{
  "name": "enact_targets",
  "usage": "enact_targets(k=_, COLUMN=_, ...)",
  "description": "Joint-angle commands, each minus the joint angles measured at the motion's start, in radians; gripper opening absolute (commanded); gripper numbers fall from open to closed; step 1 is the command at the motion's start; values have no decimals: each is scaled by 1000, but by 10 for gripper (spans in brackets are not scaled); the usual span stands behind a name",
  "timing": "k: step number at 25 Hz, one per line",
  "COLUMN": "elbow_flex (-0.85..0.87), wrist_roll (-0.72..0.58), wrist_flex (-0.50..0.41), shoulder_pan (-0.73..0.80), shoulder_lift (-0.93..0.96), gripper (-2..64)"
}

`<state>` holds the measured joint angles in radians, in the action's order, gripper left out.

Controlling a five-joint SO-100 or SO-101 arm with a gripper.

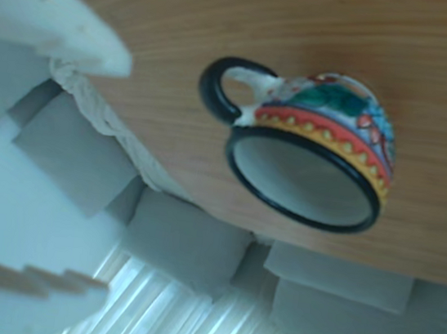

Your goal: Grasp a red cap and put it in the cup.

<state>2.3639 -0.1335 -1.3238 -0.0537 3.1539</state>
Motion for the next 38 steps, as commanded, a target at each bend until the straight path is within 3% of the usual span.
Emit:
enact_targets(k=1, elbow_flex=-8, wrist_roll=3, wrist_flex=5, shoulder_pan=-5, shoulder_lift=-3, gripper=292)
enact_targets(k=21, elbow_flex=-66, wrist_roll=3, wrist_flex=18, shoulder_pan=52, shoulder_lift=-34, gripper=292)
enact_targets(k=25, elbow_flex=-176, wrist_roll=5, wrist_flex=21, shoulder_pan=75, shoulder_lift=-176, gripper=292)
enact_targets(k=30, elbow_flex=-321, wrist_roll=5, wrist_flex=92, shoulder_pan=120, shoulder_lift=-377, gripper=293)
enact_targets(k=38, elbow_flex=-534, wrist_roll=-6, wrist_flex=81, shoulder_pan=311, shoulder_lift=-696, gripper=296)
